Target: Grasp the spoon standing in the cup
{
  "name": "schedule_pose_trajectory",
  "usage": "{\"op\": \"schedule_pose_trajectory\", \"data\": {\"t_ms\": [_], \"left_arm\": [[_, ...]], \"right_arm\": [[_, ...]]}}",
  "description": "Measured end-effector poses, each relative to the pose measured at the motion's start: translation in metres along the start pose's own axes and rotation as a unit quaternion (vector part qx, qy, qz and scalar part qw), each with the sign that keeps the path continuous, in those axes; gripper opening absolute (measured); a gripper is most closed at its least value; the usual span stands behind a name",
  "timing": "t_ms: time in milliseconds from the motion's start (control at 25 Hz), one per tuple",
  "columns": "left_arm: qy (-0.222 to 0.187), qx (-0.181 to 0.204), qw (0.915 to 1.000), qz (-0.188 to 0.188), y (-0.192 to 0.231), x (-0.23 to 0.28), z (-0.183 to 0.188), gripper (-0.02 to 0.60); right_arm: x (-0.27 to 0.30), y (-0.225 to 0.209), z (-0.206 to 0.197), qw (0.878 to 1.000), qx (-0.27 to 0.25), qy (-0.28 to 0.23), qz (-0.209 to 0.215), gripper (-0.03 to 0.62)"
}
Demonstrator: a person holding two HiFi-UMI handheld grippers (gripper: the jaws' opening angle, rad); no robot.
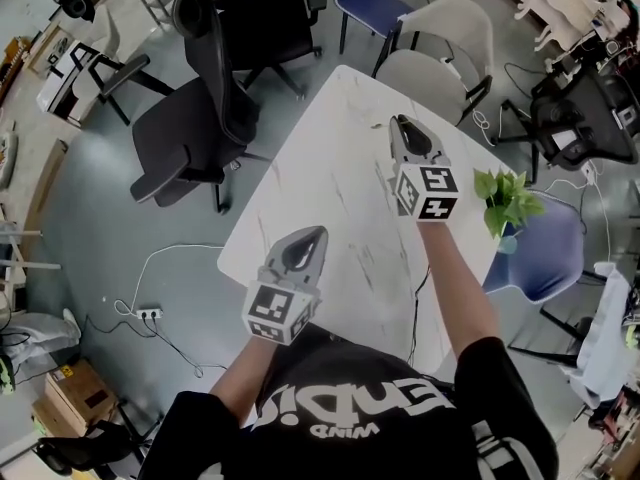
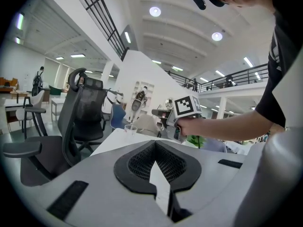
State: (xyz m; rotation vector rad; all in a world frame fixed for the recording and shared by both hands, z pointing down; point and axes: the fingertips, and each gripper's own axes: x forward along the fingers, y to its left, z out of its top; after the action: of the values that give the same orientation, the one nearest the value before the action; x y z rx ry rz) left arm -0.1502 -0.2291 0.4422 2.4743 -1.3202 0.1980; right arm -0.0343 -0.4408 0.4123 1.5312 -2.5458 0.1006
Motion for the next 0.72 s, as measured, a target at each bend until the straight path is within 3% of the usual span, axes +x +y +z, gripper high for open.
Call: {"op": "schedule_pose_trajectory", "data": {"t_ms": [720], "left_arm": [[-0.018, 0.024, 0.9995, -0.012, -0.048, -0.024, 0.011, 0.014]], "right_arm": [[-0.154, 0.038, 0.006, 0.999, 0.000, -0.030, 0.015, 0.038]]}}
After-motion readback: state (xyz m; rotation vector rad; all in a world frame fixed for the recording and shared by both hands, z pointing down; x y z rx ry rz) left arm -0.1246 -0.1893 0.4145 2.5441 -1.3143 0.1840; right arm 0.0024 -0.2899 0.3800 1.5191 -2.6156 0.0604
